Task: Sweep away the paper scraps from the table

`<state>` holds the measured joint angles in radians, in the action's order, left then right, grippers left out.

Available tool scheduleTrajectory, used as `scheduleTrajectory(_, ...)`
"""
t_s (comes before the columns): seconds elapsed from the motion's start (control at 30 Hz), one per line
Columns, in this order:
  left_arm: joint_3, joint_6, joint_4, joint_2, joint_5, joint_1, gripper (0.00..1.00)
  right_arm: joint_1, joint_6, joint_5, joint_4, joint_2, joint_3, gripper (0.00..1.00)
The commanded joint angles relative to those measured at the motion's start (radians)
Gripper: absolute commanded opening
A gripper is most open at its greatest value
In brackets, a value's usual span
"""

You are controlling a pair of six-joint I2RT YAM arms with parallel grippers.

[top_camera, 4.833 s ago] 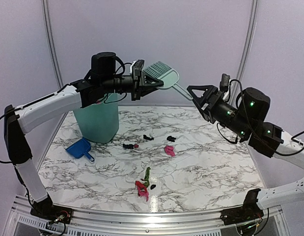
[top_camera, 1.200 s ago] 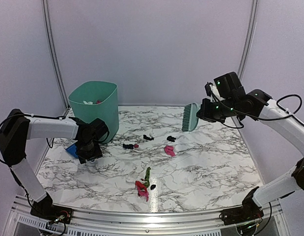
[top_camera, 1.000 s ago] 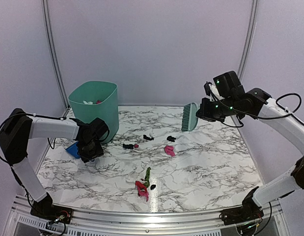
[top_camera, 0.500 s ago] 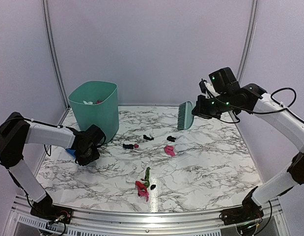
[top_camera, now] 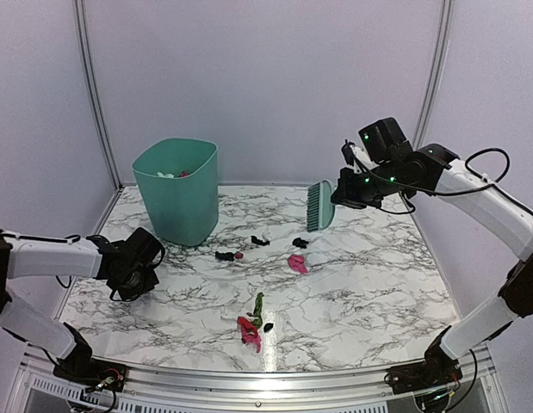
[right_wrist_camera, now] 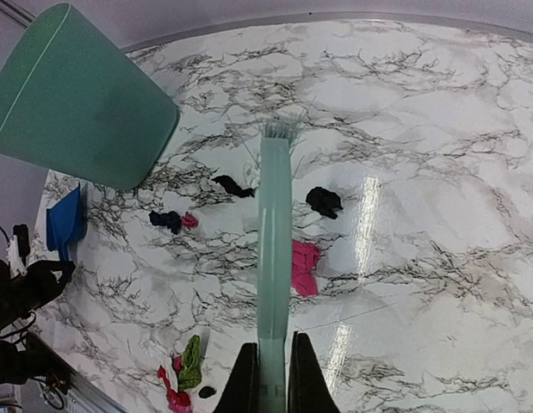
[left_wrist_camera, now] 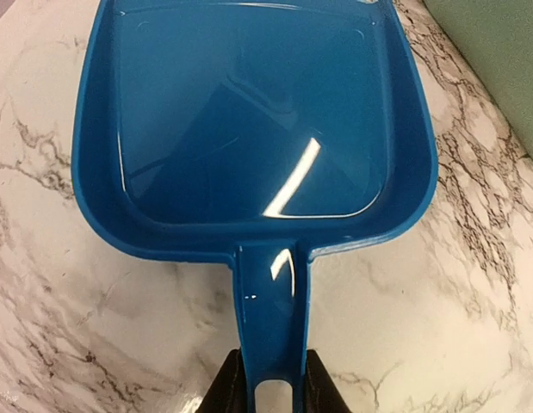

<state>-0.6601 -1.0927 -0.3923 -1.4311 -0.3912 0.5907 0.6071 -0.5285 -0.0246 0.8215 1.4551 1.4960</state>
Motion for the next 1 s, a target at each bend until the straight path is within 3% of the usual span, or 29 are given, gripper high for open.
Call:
scheduleTrajectory(0.0,0.076,0.019,-0.108,0.195,0.042,0.001,0.19,-0.008,0.041,0.012,-0.006,-0.011,0.034,0.0)
scheduleTrajectory(0.3,0.11,0.169,-0.244,0.497,0.239,0.011,0.24,-0.008,0.153,0.055,-0.021,-0.006,0.032,0.0)
scheduleTrajectory(0.53,-0.016,0.371,-0.341,0.518,0.341,0.116,0.27,-0.007,0.275,0.14,0.02,0.037,0.094,0.0)
scheduleTrajectory(0.77,-0.112,0.498,-0.423,0.52,0.386,0.124,0.27,-0.009,0.334,0.183,0.08,0.1,0.146,0.0)
scheduleTrajectory(0.9,-0.059,0.473,-0.434,0.523,0.398,0.126,0.3,-0.008,0.323,0.164,0.061,0.1,0.11,0.0)
scheduleTrajectory(0.97,-0.034,0.395,-0.431,0.545,0.329,0.13,0.38,-0.008,0.305,0.144,0.051,0.101,0.093,0.0)
